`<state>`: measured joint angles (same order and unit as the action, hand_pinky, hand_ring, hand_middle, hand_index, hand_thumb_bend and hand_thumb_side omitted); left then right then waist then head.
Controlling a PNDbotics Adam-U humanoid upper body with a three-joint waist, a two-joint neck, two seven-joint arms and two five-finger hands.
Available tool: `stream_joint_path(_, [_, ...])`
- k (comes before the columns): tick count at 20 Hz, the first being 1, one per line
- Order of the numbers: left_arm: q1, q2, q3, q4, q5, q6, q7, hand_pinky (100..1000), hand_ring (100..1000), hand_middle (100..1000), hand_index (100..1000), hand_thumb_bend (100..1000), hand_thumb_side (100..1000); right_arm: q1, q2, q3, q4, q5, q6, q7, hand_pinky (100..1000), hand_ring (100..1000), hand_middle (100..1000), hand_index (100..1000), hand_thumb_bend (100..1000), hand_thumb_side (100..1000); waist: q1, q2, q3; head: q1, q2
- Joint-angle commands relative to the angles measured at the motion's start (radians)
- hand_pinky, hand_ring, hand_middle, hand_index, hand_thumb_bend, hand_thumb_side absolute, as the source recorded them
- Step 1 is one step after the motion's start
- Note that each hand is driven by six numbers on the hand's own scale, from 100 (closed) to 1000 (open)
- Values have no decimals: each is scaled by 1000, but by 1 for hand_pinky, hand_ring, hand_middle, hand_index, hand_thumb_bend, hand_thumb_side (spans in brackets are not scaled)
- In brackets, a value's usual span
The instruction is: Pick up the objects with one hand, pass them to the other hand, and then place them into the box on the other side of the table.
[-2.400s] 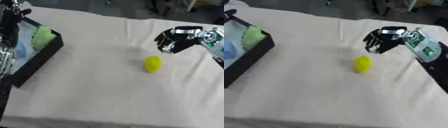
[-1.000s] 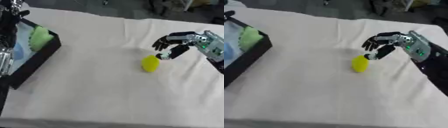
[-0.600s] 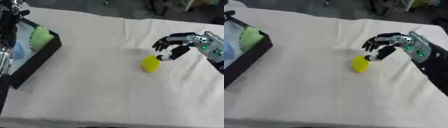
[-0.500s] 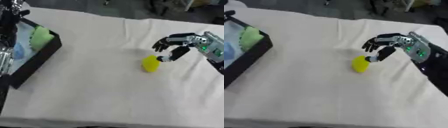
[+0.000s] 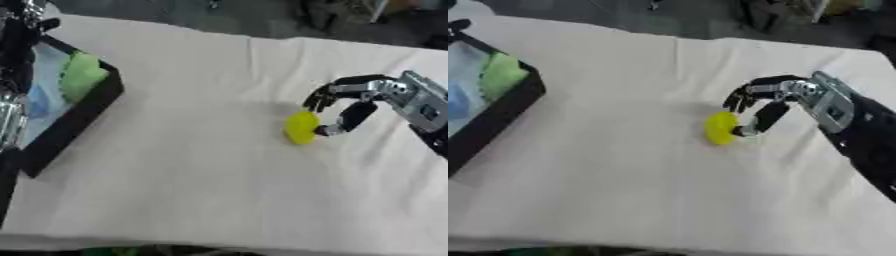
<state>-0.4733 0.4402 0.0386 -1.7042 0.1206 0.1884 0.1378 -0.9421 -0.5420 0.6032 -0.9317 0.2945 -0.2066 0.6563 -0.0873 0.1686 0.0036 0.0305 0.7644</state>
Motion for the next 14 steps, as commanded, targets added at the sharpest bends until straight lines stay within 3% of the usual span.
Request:
stream_joint_path(1, [-19,21,3,-16,1,-2,-3,892,1000,1000,844,100,716,-12,-8,-17,-15,27,1,7,889,809,777,865,337,296,19,-13,2,3,6])
stream_joint_path(10, [-20,17,6,-22,4,-3,-1,891,1000,1000,836,100,716,1,20,-27,-23,91,10,-13,886,797,767,832,347,293,24,-11,10,2,6])
stream_joint_path(13, [-20,16,7,-23,6,-3,-1,891,1000,1000,835,100,716,0,27,-33,-19,94,9,-19,869,773,695,817,318,288,25,-9,11,0,6])
stream_joint_path(14, [-20,16,8,-23,6,-3,0,891,1000,1000,833,100,715,0,28,-36,-15,90,10,-28,845,737,602,792,286,271,26,-9,12,-1,6])
